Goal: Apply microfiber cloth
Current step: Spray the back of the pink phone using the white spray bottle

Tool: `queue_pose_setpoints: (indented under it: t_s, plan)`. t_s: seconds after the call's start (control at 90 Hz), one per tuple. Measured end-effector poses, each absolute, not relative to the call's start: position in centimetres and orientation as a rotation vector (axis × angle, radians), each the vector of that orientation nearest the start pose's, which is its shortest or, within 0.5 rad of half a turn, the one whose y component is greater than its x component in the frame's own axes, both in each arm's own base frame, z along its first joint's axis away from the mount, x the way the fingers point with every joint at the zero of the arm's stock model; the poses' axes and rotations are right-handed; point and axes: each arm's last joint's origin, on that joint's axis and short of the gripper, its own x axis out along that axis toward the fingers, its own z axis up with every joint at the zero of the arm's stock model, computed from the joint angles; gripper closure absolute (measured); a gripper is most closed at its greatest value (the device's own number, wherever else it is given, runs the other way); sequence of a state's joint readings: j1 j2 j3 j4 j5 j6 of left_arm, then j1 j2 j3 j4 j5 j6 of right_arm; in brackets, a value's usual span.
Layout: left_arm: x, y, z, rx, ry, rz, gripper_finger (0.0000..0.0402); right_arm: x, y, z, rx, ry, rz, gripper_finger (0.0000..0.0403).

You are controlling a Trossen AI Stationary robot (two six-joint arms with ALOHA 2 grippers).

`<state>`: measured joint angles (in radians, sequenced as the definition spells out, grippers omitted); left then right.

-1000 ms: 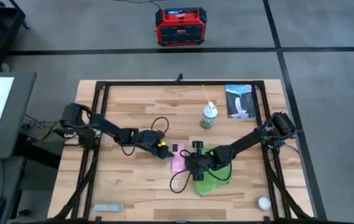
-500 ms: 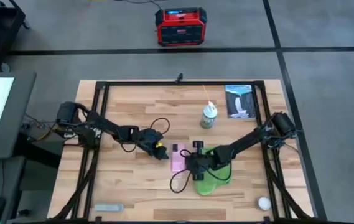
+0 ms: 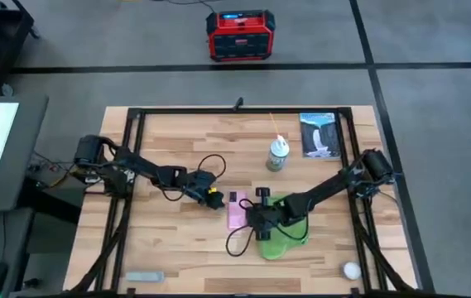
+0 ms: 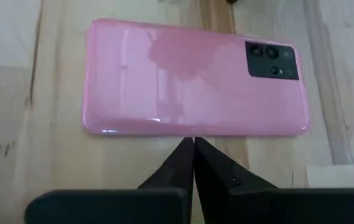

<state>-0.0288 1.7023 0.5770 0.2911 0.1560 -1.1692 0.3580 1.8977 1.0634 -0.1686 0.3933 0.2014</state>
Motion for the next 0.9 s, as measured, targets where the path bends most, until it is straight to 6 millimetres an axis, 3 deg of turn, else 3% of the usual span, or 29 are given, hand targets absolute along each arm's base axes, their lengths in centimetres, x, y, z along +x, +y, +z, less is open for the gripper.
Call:
queue_pose_setpoints:
  t_s: [0.433, 0.656, 0.9]
  plan:
    - [28.2, -1.5, 10.2, -1.151, 0.791, 0.318, 0.0233, 34.5, 11.1, 12.9, -0.196, 0.96, -0.133, 0.0403]
    - [28.5, -1.5, 10.4, -1.139, 0.776, 0.302, 0.0233, 35.4, 10.3, 10.5, -0.173, 0.99, -0.13, 0.0403]
    - [28.6, -1.6, 10.5, -1.137, 0.766, 0.292, 0.0233, 36.1, 9.9, 10.7, -0.166, 0.935, -0.114, 0.0403]
